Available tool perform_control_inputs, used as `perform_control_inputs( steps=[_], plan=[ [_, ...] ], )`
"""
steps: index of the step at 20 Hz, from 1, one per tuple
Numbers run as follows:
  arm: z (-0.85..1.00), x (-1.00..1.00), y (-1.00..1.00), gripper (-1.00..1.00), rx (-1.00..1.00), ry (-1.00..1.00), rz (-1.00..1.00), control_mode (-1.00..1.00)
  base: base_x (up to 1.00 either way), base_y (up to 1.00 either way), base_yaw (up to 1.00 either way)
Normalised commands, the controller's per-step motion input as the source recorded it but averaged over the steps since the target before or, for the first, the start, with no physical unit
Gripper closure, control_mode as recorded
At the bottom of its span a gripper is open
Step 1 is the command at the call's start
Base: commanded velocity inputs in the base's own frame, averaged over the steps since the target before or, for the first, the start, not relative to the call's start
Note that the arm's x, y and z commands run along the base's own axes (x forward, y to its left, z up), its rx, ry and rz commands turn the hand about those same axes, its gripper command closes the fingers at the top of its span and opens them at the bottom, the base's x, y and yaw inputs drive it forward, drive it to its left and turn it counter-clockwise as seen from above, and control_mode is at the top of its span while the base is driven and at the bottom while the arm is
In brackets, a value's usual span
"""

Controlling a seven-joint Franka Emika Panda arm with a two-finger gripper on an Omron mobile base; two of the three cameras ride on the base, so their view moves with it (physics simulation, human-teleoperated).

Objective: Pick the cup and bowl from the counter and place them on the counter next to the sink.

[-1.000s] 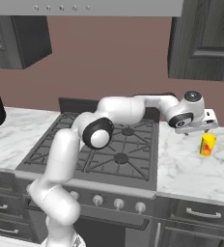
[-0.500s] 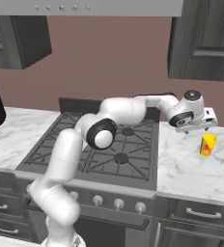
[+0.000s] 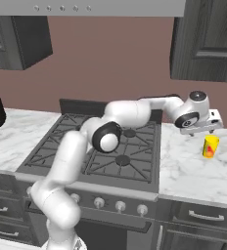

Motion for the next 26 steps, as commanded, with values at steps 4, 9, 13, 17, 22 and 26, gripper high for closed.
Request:
perform_control_inputs(
  steps=[4, 9, 13, 17, 22, 26],
  plan=[
    [0.0, 0.04, -0.11, -1.0, 0.03, 0.05, 0.0, -1.0, 0.0, 0.0, 0.0],
    [-0.07, 0.09, -0.02, -1.0, 0.04, 0.01, 0.0, -1.0, 0.0, 0.0, 0.0],
    [-0.11, 0.07, 0.0, -1.0, 0.05, 0.0, 0.0, -1.0, 0.0, 0.0, 0.0],
    [-0.11, 0.02, 0.0, -1.0, 0.05, 0.0, 0.0, -1.0, 0.0, 0.0, 0.0],
    [-0.09, 0.0, 0.0, -1.0, 0.02, 0.0, 0.0, -1.0, 0.0, 0.0, 0.0],
    [-0.17, 0.0, 0.0, -1.0, 0.01, 0.0, 0.0, -1.0, 0.0, 0.0, 0.0]
  ],
)
